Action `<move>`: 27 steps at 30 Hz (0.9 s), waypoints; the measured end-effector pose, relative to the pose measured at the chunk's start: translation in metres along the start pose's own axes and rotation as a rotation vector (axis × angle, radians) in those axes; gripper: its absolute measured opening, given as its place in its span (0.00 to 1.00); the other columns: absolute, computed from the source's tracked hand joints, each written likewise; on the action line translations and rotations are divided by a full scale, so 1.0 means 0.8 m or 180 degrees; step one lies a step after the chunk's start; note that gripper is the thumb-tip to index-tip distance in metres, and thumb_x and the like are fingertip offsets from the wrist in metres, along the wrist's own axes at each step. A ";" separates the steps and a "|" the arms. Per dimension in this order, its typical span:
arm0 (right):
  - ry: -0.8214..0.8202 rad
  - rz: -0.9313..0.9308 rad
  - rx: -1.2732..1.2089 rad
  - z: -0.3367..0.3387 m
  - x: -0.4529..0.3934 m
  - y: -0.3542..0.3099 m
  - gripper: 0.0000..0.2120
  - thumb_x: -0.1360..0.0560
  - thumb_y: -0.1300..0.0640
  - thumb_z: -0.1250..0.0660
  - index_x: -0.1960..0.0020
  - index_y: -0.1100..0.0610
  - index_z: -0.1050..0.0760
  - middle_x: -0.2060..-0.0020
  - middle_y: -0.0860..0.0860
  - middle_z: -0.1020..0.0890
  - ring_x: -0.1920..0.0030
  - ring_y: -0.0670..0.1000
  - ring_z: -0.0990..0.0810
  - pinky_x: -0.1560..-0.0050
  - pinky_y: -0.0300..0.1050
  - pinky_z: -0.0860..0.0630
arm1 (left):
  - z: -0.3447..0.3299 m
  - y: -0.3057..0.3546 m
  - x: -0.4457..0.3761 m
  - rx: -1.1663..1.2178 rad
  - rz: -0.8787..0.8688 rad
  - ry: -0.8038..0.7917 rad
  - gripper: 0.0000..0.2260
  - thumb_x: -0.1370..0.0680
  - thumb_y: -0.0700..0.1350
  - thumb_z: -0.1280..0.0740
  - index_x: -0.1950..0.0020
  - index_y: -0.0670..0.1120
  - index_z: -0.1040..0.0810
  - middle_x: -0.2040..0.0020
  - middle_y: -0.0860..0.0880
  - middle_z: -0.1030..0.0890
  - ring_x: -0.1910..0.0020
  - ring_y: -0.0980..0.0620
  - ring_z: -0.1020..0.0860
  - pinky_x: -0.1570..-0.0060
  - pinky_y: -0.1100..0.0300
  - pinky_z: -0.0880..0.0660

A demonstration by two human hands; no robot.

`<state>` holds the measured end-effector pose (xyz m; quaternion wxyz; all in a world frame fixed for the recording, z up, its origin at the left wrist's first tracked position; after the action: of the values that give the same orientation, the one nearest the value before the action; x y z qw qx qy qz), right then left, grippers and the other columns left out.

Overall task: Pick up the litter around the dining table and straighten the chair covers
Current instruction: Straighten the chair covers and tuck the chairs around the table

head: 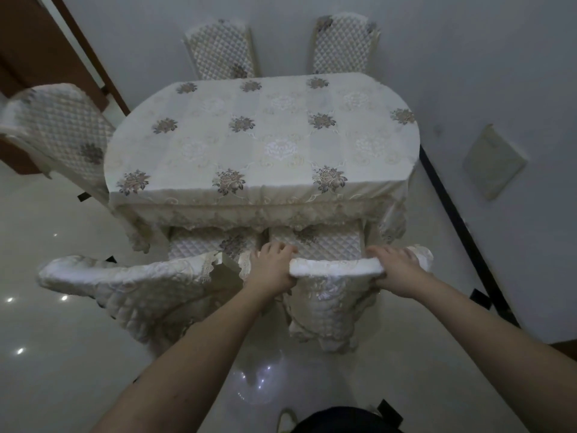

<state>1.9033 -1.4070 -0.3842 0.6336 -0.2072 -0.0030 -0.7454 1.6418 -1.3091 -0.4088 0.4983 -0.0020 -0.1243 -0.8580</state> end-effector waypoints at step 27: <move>0.1378 0.0073 0.0967 -0.046 0.017 -0.129 0.22 0.30 0.64 0.34 0.37 0.52 0.28 0.50 0.55 0.22 0.48 0.58 0.24 0.41 0.52 0.33 | -0.004 -0.067 0.063 0.0627 -0.0959 0.0580 0.31 0.26 0.39 0.40 0.24 0.54 0.39 0.25 0.46 0.34 0.26 0.45 0.38 0.28 0.50 0.39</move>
<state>1.7929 -1.4089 -0.3868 0.6517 0.0547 0.0232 -0.7561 1.5709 -1.3278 -0.4165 0.3714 0.1431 -0.1609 -0.9032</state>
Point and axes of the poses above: each hand's wrist, its own x-axis away from the middle knuckle, its own z-axis out of the back of the hand, y = z × x, the point moved 3 cm from there along -x, towards the middle knuckle
